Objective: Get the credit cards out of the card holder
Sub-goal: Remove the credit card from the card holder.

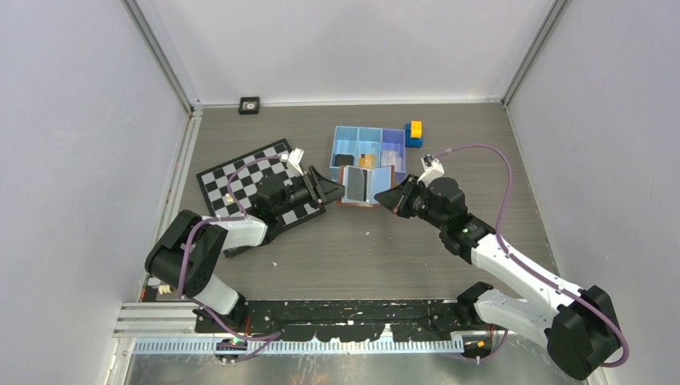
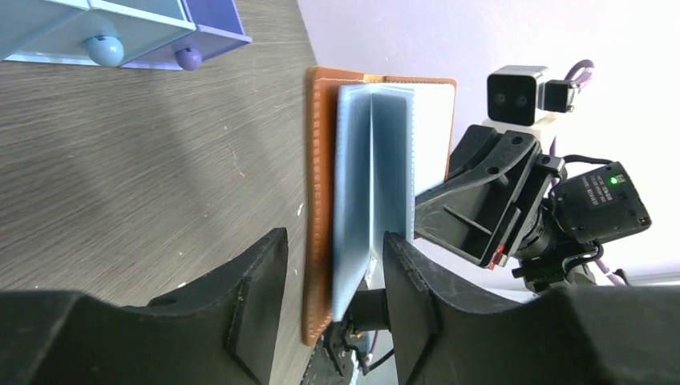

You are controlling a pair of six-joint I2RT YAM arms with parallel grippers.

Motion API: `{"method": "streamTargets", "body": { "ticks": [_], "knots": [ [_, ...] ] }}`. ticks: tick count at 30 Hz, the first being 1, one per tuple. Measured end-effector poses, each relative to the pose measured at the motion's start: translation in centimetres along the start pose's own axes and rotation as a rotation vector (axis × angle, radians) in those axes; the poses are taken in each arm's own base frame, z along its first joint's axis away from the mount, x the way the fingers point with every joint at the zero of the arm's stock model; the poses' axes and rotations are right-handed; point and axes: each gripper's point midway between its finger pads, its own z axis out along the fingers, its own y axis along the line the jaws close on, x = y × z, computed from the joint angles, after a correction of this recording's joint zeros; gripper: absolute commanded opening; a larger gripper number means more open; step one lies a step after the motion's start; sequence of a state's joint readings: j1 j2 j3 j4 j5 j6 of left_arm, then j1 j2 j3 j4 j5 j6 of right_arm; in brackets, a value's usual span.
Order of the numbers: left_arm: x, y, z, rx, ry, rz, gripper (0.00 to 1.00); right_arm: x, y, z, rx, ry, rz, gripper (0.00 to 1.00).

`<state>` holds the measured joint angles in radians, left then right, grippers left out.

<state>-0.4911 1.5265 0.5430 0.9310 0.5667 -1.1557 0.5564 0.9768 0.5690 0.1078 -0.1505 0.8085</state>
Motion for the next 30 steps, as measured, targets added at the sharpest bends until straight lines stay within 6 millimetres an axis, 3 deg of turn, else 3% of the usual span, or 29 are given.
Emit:
{"method": "streamTargets", "body": {
  "ticks": [3,11,23,30],
  "knots": [
    [-0.2,-0.2,0.2,0.035,-0.013,-0.024,0.57,0.1,0.0,0.0,0.001,0.002,0.000,0.02],
    [-0.5,1.1,0.1,0.073,-0.036,-0.125,0.56,0.2,0.2,0.0,-0.010,0.013,-0.001,0.02],
    [-1.8,-0.6,-1.0,0.125,-0.082,-0.100,0.61,0.4,0.3,0.0,-0.017,0.022,-0.001,0.02],
    [-1.9,-0.7,-1.3,0.131,-0.091,-0.099,0.63,0.5,0.4,0.0,-0.023,0.027,-0.001,0.02]
  ]
}}
